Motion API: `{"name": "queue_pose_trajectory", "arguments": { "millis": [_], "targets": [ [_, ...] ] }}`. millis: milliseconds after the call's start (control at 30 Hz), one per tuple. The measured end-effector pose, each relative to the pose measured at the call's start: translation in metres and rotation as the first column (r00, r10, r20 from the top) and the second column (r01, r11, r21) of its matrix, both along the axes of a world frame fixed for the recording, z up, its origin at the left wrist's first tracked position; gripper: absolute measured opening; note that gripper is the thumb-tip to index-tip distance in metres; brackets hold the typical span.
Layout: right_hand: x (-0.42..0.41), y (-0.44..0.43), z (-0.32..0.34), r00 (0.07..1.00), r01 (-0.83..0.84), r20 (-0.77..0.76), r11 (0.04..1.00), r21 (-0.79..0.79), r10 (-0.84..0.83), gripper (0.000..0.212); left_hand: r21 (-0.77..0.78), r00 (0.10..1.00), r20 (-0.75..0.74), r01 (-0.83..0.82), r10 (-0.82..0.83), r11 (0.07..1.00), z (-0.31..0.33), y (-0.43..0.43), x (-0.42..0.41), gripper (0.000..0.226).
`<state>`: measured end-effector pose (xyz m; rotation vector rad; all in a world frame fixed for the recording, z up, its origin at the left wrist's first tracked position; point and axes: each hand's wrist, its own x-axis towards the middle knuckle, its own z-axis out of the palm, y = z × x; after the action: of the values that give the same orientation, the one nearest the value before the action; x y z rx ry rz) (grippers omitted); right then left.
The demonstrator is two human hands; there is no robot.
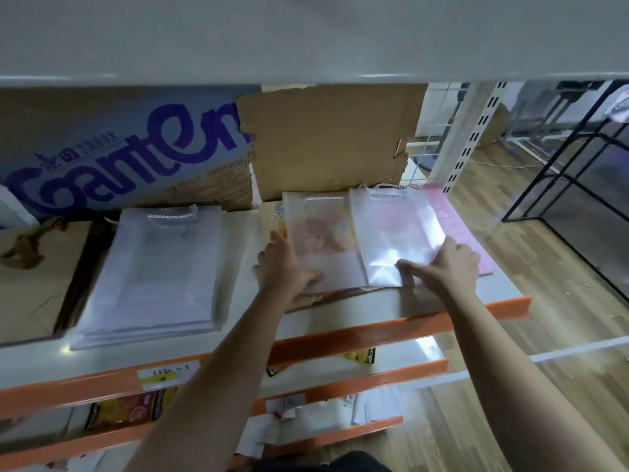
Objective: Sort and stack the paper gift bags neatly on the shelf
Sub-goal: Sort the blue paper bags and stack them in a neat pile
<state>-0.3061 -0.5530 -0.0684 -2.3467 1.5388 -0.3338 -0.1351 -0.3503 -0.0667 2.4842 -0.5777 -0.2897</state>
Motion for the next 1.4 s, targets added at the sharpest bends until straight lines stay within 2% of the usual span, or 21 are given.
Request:
{"name": "queue_pose_trajectory", "arguments": {
  "millis": [67, 167, 333, 433, 600, 700, 900, 1033, 1233, 1400],
  "targets": [
    [0.000, -0.003, 0.003, 0.999, 0.018, 0.037, 1.000, 0.017, -0.018, 0.085, -0.005, 1.000, -0.015, 0.001, -0.001, 1.000, 0.001, -0.001, 0.004, 0.087],
    [0.000, -0.004, 0.004, 0.974, 0.000, 0.223, 0.990, 0.139, -0.031, 0.081, -0.098, 1.000, -0.021, 0.012, -0.014, 0.995, 0.000, 0.002, 0.007, 0.059],
    [0.011, 0.009, -0.001, 0.890, -0.060, 0.456, 0.986, 0.157, -0.018, 0.037, -0.351, 0.999, 0.033, 0.025, -0.014, 0.936, 0.012, 0.018, 0.003, 0.022],
    [0.028, 0.025, -0.001, 0.802, -0.060, 0.590, 0.972, 0.226, -0.088, 0.022, -0.465, 1.000, 0.021, -0.006, 0.018, 0.885, 0.024, 0.045, 0.010, 0.012],
    [0.060, 0.059, 0.000, 0.692, -0.133, 0.716, 0.958, 0.253, -0.093, 0.014, -0.546, 0.994, 0.024, -0.080, 0.110, 0.834, 0.038, 0.103, 0.035, 0.011],
    [0.077, 0.078, -0.002, 0.688, -0.163, 0.723, 0.958, 0.238, -0.063, 0.014, -0.589, 0.983, 0.035, -0.127, 0.182, 0.798, 0.041, 0.139, 0.055, 0.005],
    [0.099, 0.113, -0.009, 0.653, -0.195, 0.754, 0.945, 0.263, -0.075, 0.017, -0.682, 0.967, -0.108, -0.242, 0.232, 0.690, 0.046, 0.193, 0.080, 0.013],
    [0.099, 0.122, -0.007, 0.636, -0.163, 0.768, 0.959, 0.231, -0.077, 0.018, -0.664, 0.970, -0.160, -0.242, 0.181, 0.707, 0.041, 0.195, 0.079, 0.009],
    [0.077, 0.115, -0.008, 0.625, -0.045, 0.769, 0.978, 0.203, -0.131, 0.014, -0.540, 0.978, -0.148, -0.206, 0.148, 0.816, 0.021, 0.161, 0.060, 0.012],
    [0.056, 0.104, -0.009, 0.615, -0.008, 0.772, 0.977, 0.211, -0.162, 0.013, -0.509, 0.979, -0.154, -0.193, 0.131, 0.839, 0.006, 0.139, 0.058, 0.005]
  ]
}}
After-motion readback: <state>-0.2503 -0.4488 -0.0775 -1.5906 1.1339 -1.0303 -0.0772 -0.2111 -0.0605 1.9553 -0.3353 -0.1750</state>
